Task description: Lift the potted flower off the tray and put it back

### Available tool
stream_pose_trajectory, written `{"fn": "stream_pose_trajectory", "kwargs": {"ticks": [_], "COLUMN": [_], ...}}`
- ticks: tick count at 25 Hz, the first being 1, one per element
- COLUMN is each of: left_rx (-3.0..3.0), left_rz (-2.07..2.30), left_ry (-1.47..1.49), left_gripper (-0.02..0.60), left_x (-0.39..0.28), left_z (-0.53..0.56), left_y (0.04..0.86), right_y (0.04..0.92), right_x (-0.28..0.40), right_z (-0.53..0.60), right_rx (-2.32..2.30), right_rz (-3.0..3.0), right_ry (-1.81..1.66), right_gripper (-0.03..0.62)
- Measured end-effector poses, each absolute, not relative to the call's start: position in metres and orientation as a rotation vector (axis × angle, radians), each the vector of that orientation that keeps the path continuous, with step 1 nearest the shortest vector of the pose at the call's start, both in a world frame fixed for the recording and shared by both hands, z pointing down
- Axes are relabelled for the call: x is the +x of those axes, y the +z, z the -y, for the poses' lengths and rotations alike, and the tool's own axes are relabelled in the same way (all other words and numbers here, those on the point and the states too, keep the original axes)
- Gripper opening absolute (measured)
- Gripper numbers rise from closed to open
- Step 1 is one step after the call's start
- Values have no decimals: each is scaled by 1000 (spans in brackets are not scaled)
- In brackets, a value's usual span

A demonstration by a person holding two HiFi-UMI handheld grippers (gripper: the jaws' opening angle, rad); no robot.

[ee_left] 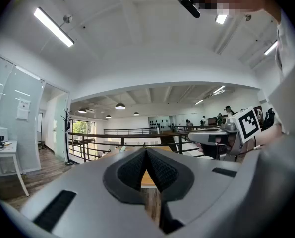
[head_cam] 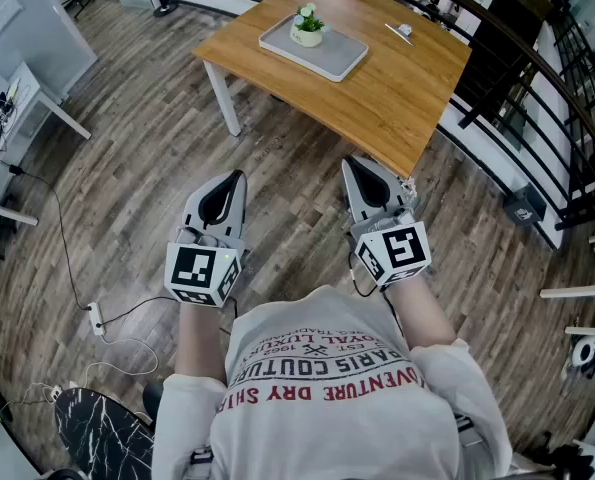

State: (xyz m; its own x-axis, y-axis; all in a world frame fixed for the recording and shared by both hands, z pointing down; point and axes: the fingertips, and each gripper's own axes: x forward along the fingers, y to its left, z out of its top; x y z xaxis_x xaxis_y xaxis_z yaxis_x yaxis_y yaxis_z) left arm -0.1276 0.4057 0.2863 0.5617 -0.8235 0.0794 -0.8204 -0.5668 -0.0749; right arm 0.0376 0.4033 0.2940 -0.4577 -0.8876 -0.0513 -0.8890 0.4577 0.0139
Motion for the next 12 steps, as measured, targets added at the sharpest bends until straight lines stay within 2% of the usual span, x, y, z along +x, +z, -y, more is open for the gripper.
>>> {"fn": "stream_pose_trajectory", "kwargs": {"ticks": [12], "left_rx": [-2763], "left_rz": [-1412], "left_ry": [-120], "left_gripper": [12], "left_x": [-159], "left_z": [-418], "left_y": [283], "right_y": [299], "right_x": [-3], "right_z": [-415], "right_rx": [-1606], "right_rz": [-2678], "right_ry": [61], "right_gripper": [26]}}
